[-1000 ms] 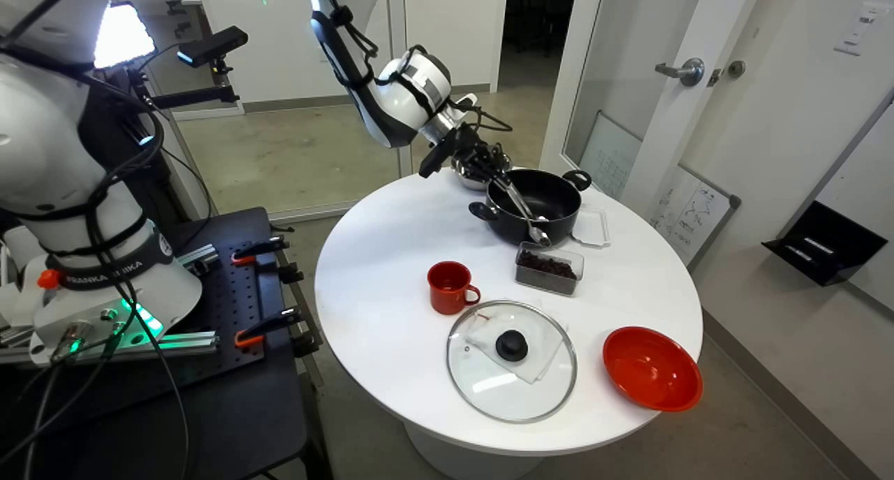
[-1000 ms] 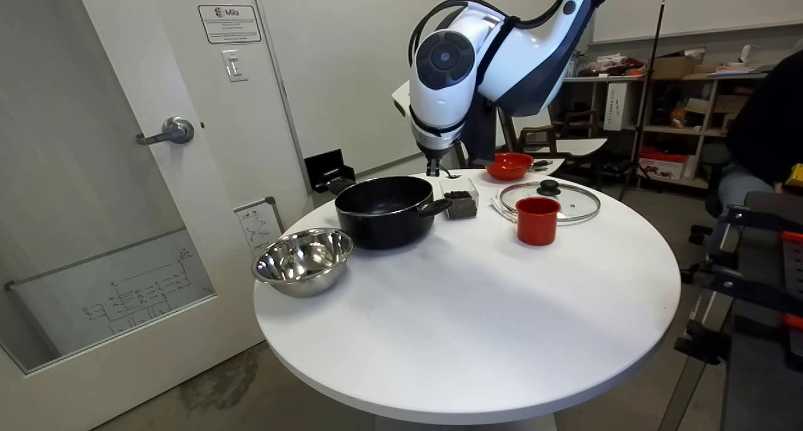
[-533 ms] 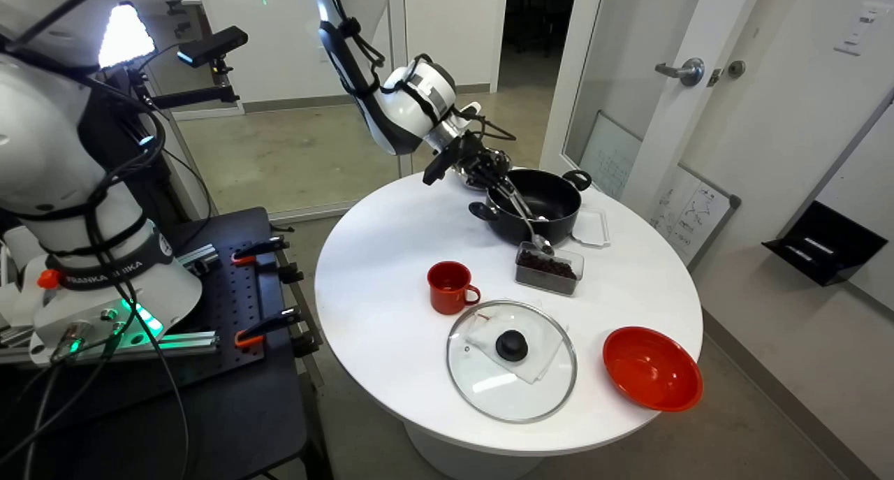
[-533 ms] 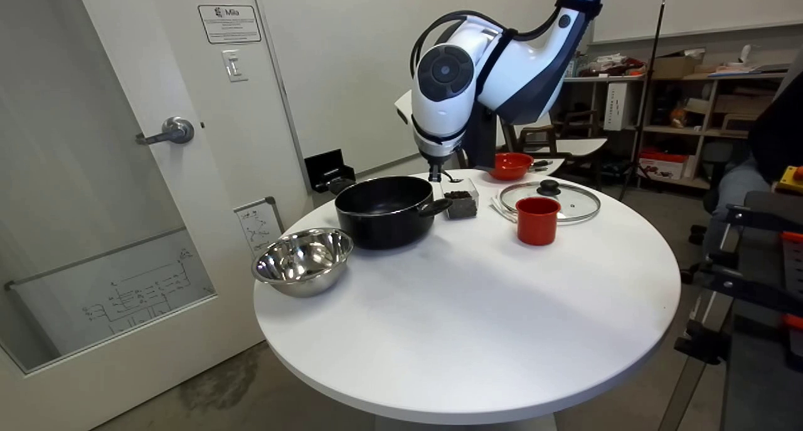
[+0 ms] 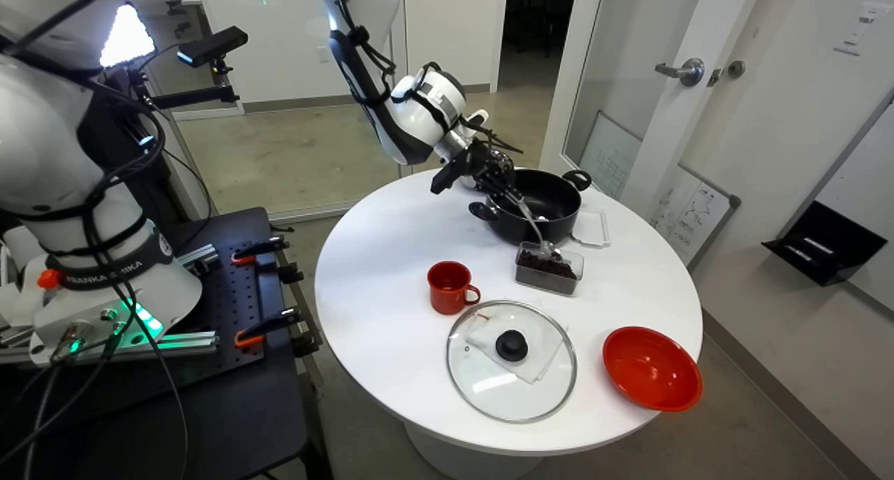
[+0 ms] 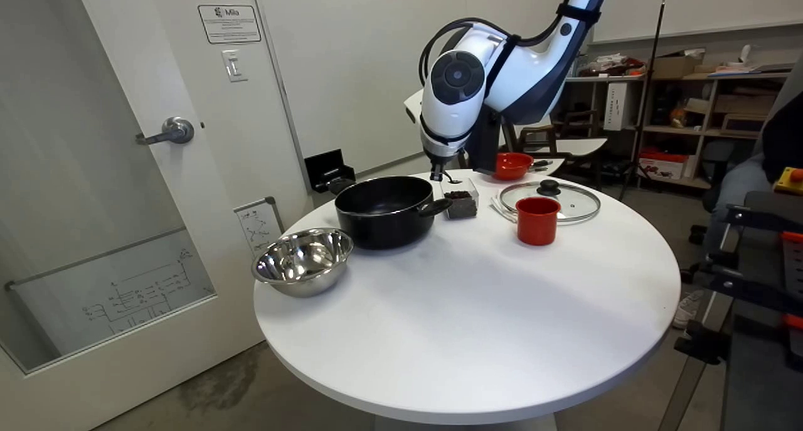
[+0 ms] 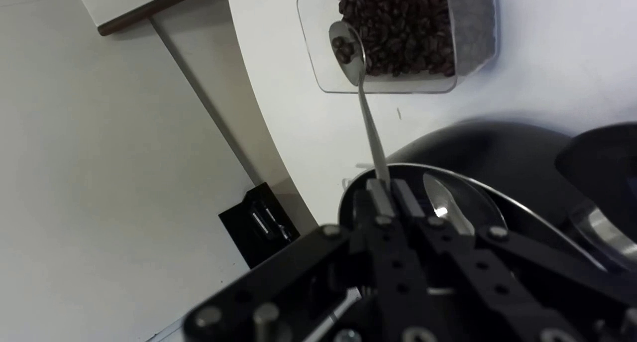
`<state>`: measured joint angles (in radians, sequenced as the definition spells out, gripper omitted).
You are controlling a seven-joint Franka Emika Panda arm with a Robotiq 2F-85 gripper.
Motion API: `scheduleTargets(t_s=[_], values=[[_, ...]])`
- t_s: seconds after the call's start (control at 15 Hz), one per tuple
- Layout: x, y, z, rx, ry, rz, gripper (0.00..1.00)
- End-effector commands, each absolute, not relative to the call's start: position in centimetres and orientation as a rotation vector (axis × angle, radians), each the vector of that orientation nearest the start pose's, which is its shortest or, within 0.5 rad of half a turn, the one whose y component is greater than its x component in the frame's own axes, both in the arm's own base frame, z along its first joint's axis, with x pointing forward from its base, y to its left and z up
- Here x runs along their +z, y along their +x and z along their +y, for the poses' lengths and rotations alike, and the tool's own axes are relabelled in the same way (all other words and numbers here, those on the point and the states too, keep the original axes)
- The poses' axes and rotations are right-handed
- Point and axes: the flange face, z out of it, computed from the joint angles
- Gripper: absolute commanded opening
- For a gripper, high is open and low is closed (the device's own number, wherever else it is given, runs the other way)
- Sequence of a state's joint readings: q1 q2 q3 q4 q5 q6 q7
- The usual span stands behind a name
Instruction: Pick up the spoon from cup, then put it back in the cup
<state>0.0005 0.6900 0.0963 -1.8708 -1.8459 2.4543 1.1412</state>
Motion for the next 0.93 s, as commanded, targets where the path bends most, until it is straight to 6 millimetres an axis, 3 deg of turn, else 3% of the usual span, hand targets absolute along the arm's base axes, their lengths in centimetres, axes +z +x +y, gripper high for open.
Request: scheduleTargets(t_s=[0.0, 0.87], values=[[13.6, 62.5, 5.3, 0.724, 2.213, 0.592, 0.01], [14.9, 63.4, 2.2, 0.888, 2.373, 0.415, 0.01]])
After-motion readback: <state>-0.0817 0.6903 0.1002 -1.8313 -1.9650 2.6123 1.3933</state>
